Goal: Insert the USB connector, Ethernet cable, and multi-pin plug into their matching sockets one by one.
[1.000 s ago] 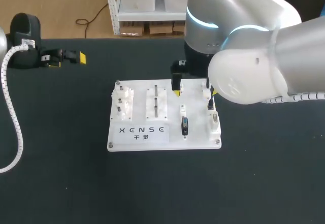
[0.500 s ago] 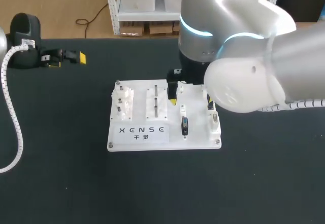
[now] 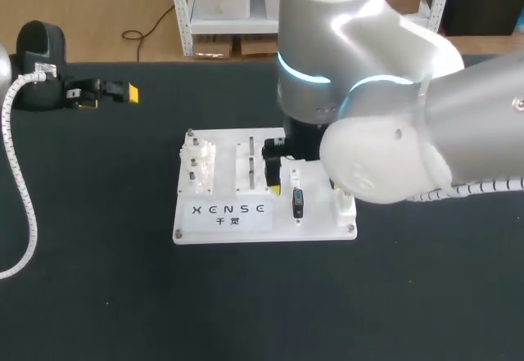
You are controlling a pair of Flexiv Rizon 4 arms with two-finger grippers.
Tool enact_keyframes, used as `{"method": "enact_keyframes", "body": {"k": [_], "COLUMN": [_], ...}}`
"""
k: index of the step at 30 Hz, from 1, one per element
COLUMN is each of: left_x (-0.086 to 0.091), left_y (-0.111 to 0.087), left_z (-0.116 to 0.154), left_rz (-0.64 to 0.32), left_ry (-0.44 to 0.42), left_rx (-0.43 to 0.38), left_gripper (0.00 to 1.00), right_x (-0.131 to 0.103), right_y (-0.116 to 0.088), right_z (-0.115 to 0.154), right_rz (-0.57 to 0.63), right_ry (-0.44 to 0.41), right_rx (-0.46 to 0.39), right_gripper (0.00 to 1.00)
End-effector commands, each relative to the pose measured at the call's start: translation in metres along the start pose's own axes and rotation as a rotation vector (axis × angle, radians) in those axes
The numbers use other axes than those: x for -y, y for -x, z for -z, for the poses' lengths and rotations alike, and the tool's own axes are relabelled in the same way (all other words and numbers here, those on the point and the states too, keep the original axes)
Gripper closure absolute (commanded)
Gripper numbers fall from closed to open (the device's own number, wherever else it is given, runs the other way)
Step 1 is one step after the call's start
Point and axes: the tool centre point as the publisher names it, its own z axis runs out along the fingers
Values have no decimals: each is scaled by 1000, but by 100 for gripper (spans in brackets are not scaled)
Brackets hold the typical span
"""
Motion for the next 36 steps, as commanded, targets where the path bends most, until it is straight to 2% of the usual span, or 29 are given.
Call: {"method": "enact_keyframes", "body": {"k": [1,10,22,26,27,28,31,36], "left_x": [0,0,0,0,0,0,0,0], "left_y": [0,0,0,0,0,0,0,0], "left_z": [0,0,0,0,0,0,0,0], "left_rz": [0,0,0,0,0,0,0,0], "left_ry": [0,0,0,0,0,0,0,0], "left_rx": [0,0,0,0,0,0,0,0], "left_gripper": [0,0,0,0,0,0,0,0], "right_x": [-3,-5,-3,-5,-5,-5,-6,-7], "right_y": [-5,-6,-7,-9,-9,-9,-9,-9], "right_z": [-6,-16,-24,-25,-25,-25,-24,-22], "right_rz": [6,-5,6,16,16,15,14,-5], "right_ry": [-10,-7,-31,-42,-43,-44,-44,-45], "right_rx": [1,-51,-60,-56,-56,-55,-53,-41], "right_gripper": [0,0,2,26,44,51,55,55]}}
